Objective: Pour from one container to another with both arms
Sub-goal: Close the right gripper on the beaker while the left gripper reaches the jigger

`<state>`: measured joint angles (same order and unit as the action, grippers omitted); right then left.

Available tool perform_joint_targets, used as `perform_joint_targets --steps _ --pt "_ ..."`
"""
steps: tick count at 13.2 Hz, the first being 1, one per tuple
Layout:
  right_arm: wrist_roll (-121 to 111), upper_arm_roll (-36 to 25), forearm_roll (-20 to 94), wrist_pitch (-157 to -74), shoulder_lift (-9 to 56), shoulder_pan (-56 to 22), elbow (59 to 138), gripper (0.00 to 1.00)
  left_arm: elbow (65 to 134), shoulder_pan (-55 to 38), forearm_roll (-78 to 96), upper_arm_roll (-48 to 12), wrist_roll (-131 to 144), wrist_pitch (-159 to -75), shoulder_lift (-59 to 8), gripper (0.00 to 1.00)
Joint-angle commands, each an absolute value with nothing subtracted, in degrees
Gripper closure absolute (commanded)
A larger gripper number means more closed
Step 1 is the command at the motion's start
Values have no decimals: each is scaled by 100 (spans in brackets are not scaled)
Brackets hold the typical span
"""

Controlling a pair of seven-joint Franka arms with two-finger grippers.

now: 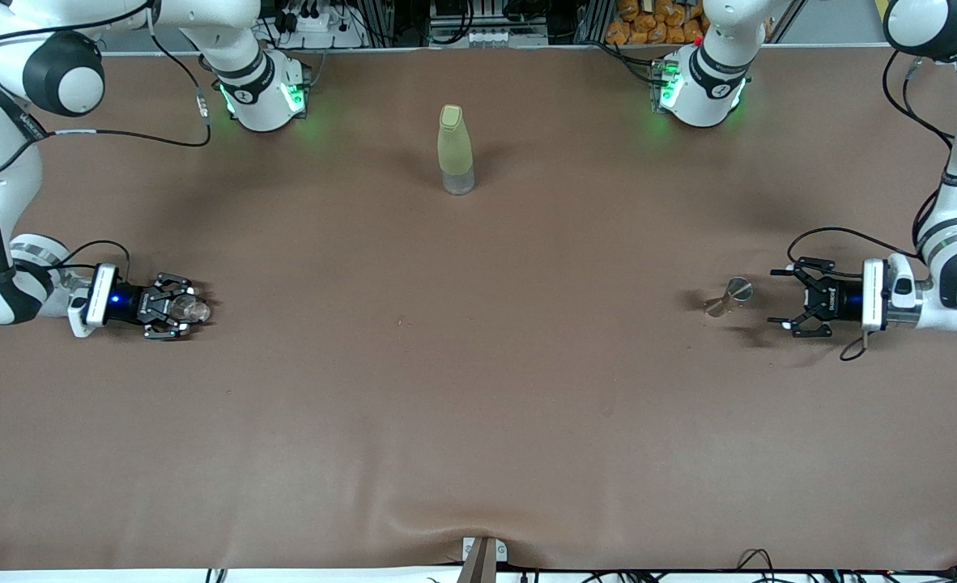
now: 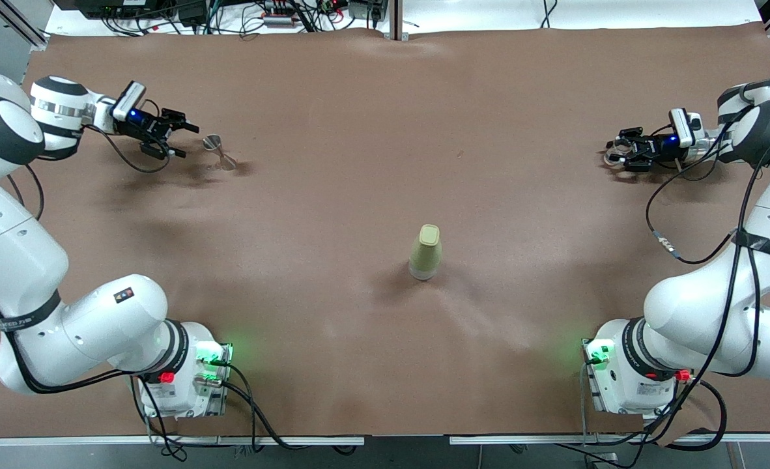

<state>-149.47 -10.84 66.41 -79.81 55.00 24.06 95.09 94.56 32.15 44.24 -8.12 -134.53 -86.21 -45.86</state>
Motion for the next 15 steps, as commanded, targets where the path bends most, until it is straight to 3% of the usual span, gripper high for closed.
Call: perform_joint_targets --steps 1,5,12,15 --pt "-14819 -993 6759 -7770 5590 2540 9360 66 9466 3287 4544 -853 -13676 -8596 -4658 0" --pt "-14836 -993 6803 -7673 5590 2540 9360 68 9457 3278 4588 -853 -13676 -8596 -4684 0" --pt "-14818 -993 6917 -7699 5599 2479 9360 56 9782 3278 4878 -853 -14054 -8798 -4808 0" --pt "-14818 -993 6934 -7699 5599 2435 9360 57 9870 3278 4887 -853 -14106 -8991 -4816 0"
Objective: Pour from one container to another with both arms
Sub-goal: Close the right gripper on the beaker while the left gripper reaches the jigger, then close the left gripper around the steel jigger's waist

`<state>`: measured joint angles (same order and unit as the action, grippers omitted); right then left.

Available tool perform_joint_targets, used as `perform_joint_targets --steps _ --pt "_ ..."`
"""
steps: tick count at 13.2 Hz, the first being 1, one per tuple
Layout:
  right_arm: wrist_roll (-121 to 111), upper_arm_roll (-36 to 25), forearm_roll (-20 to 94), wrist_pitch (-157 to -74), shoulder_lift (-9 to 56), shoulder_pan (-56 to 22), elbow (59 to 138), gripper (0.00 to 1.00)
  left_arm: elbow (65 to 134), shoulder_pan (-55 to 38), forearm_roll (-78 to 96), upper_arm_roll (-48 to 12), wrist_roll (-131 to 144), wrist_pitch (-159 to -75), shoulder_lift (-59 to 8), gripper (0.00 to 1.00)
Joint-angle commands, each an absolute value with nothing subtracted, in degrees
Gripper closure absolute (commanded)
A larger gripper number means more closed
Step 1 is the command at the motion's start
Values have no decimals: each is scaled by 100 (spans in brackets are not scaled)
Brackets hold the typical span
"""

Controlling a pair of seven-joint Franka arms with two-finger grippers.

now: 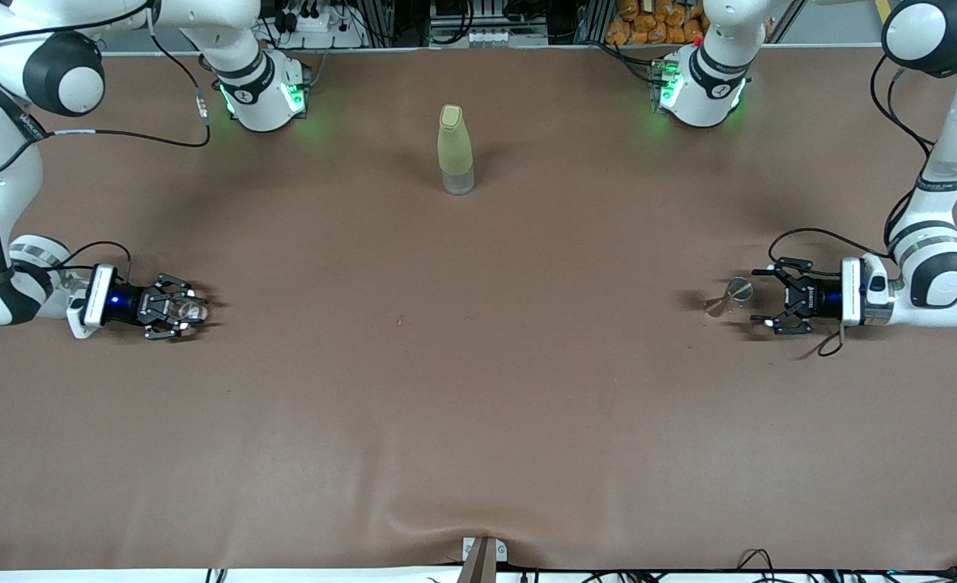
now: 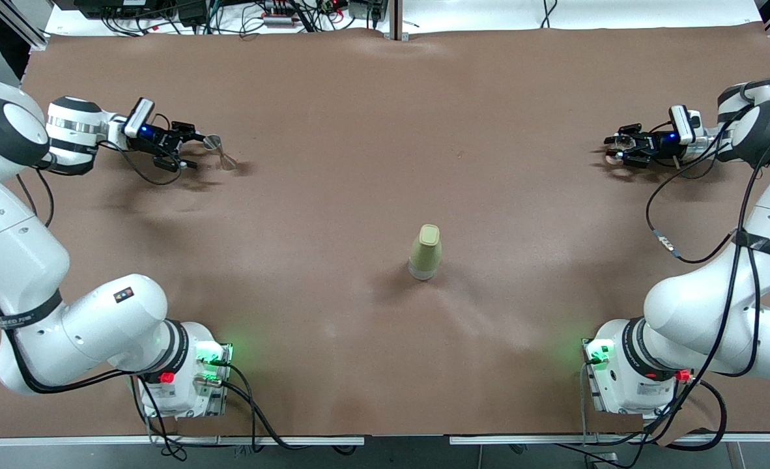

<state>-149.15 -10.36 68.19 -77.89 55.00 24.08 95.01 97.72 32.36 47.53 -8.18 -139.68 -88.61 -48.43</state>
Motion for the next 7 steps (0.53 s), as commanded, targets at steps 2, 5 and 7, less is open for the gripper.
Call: perform_joint_targets --steps 2,5,7 --pt "-14818 -993 6961 -7708 5607 2426 9360 61 9879 3261 5070 -861 -14264 -9009 -4948 0" --pt "-14827 -993 6970 -7708 5660 2399 9360 60 10037 3208 5229 -861 -14335 -9061 -4957 2" --pt "-14836 -967 6970 -7708 5721 2399 9360 60 10046 3199 5238 -861 -14335 -9062 -4948 11"
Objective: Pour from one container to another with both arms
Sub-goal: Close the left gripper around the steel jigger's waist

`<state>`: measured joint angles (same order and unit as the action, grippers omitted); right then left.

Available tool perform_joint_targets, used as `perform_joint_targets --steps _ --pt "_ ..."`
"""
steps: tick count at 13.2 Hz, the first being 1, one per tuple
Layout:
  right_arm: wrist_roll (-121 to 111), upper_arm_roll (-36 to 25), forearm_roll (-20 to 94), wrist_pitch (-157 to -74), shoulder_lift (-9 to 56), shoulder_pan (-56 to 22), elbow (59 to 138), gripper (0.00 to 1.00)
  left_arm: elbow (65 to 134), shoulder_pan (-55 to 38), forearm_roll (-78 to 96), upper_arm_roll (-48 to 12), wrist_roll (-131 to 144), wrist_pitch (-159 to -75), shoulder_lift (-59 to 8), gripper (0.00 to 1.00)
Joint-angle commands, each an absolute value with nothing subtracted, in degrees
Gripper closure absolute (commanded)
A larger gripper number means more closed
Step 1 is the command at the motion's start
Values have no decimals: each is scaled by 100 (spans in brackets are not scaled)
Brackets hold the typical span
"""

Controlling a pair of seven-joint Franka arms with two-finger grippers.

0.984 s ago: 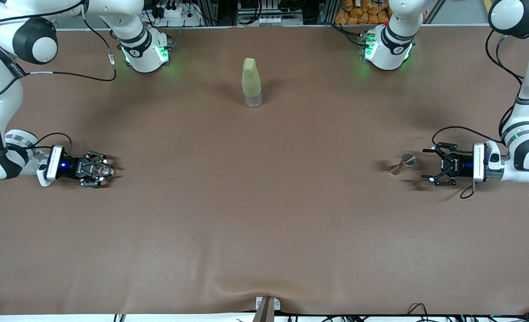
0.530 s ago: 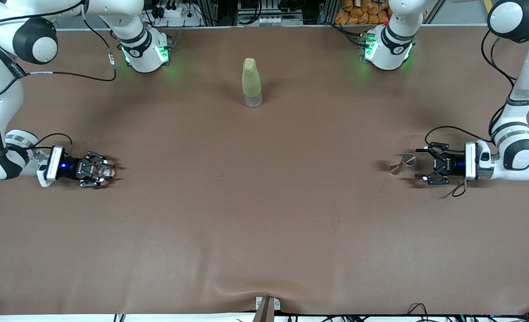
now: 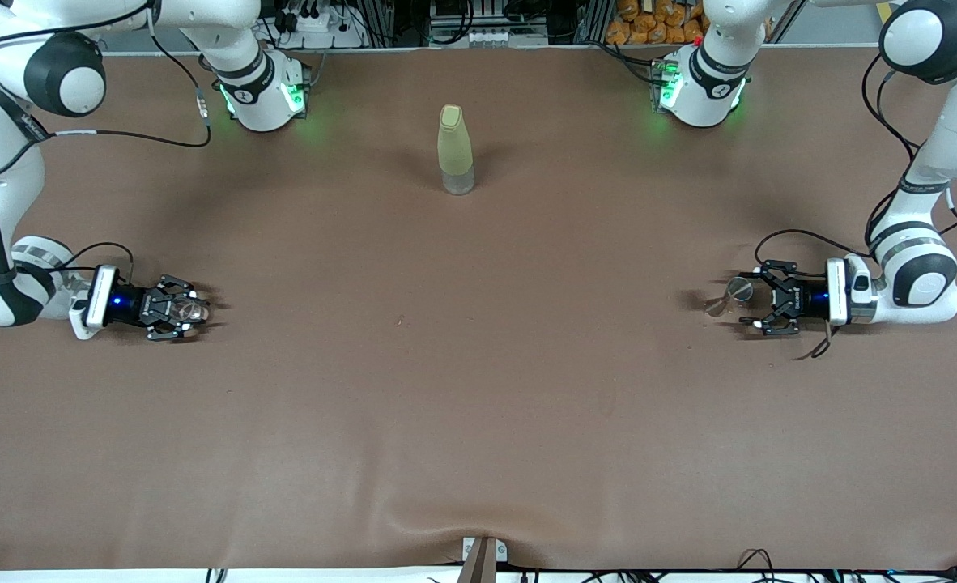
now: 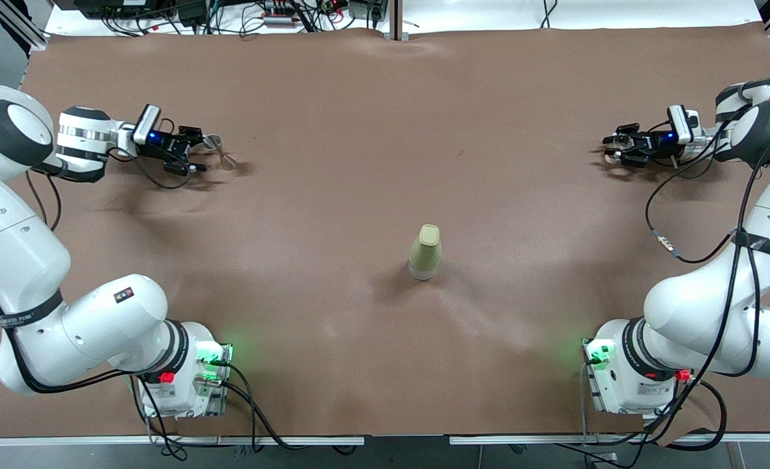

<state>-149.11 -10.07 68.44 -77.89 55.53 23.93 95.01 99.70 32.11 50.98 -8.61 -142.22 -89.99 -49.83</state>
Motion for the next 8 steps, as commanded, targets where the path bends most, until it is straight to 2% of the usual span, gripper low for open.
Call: perform_joint_targets --steps 1,2,4,6,8 --pt "-14836 -941 6970 -7708 5730 2408 9360 59 10046 3173 5247 -861 -14335 -9131 -4940 16" --pt "-14836 -940 6970 -7708 5730 2408 9352 55 10046 3155 5264 -870 -14335 -9149 -4939 19" --pt "-14836 -940 6970 -7708 5722 2417 9352 41 10107 3155 5344 -861 -14335 -9158 -4931 28" --pt "-14827 -940 6961 -7699 5722 2452 9343 28 10125 3147 5370 -870 -14335 -9158 -4931 28" --pt "-14818 -940 6952 -7682 5713 2478 9299 25 10177 3068 5510 -870 -14335 -9176 -4931 28"
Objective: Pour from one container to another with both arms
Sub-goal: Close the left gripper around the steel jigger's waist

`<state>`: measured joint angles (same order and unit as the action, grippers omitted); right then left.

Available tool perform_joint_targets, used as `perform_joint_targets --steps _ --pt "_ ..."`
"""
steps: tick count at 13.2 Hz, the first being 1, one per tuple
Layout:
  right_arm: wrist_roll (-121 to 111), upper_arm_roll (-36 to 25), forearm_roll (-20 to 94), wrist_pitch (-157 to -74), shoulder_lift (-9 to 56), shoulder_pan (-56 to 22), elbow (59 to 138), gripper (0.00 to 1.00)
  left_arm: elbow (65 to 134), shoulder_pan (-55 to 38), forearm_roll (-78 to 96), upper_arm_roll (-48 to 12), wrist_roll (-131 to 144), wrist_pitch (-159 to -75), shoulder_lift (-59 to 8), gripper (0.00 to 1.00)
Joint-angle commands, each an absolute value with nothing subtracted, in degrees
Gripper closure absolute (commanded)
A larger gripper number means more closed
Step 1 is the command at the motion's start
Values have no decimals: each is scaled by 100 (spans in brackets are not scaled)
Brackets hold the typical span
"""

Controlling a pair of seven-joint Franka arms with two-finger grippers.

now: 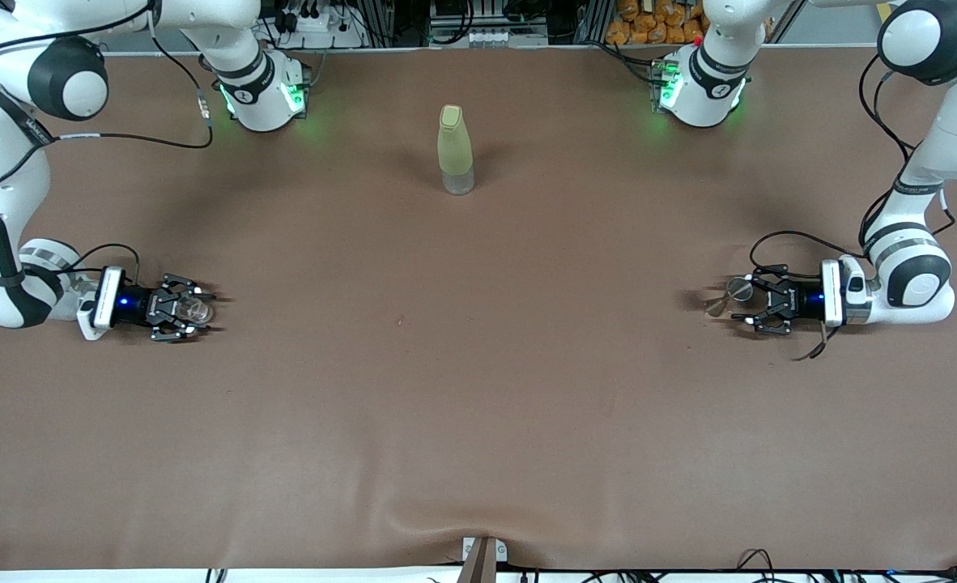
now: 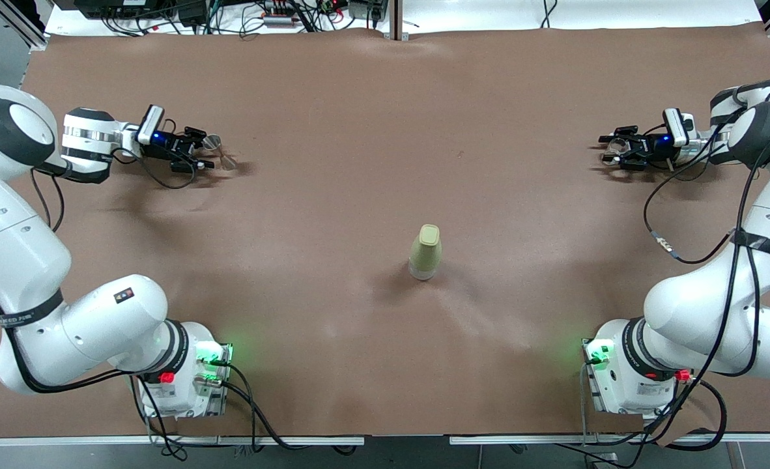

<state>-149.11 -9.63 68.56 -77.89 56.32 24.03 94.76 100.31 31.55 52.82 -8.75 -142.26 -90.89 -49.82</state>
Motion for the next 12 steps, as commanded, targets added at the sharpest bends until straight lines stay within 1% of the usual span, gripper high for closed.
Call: perform_joint_targets --steps 1,3,5,7,8,9,10,11,12 --pt "-14818 -940 6952 -7673 5713 2487 9299 25 10204 3059 5528 -870 -14335 -9184 -4931 28" --pt "-14818 -940 6952 -7673 5713 2531 9290 21 10213 3050 5528 -870 -14335 -9202 -4931 28" --pt "-14818 -949 6926 -7673 5713 2592 9211 21 10213 3050 5546 -870 -14335 -9264 -4931 28" --pt "-14827 -949 6917 -7682 5713 2645 9185 20 10213 3041 5563 -870 -14335 -9272 -4922 42" --pt "-14827 -949 6908 -7682 5713 2654 9185 19 10213 3041 5563 -870 -14335 -9272 -4922 42" --pt "-14827 -949 6900 -7682 5713 2680 9185 17 10213 3032 5563 -870 -14335 -9272 -4922 44" --pt "-14827 -949 6899 -7690 5713 2689 9185 9 10213 3032 5563 -870 -14335 -9281 -4913 47" --pt "-14827 -949 6891 -7682 5713 2689 9185 3 10213 3032 5563 -870 -14335 -9299 -4913 47" --pt "-14827 -958 6882 -7682 5713 2724 9185 4 10213 3032 5563 -870 -14335 -9299 -4904 47"
